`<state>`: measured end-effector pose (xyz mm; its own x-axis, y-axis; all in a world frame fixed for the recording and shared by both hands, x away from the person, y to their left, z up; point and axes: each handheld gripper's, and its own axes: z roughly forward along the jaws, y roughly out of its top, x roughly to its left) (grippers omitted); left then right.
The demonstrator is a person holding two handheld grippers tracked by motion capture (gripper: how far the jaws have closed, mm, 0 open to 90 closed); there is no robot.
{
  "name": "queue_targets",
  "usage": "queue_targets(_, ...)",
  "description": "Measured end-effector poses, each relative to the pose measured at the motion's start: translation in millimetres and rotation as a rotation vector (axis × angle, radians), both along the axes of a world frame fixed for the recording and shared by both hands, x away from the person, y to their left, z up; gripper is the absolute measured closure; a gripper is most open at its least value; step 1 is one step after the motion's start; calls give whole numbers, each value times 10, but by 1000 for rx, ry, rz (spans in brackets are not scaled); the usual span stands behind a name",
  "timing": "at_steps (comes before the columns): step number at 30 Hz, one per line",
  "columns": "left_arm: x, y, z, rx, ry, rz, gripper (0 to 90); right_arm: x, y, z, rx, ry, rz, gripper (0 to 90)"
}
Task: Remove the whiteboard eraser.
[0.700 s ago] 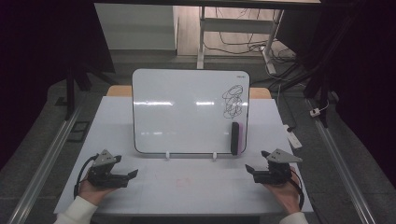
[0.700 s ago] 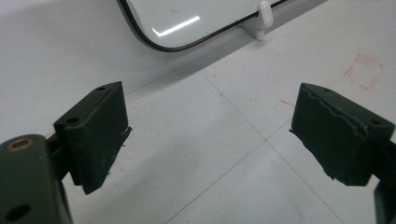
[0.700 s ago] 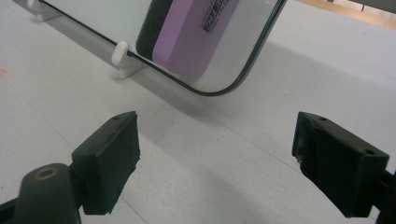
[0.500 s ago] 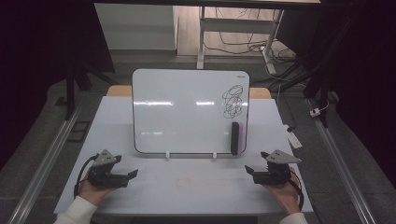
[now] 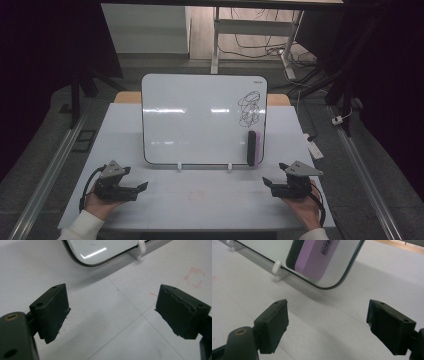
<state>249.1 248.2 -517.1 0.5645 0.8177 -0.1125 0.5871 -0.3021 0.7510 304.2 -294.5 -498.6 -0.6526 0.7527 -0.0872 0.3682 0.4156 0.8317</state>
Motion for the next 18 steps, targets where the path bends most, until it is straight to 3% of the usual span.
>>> queue_targets(18, 4, -15, -1, 1, 5, -6, 120, -55, 216, 222, 23, -54, -12, 222)
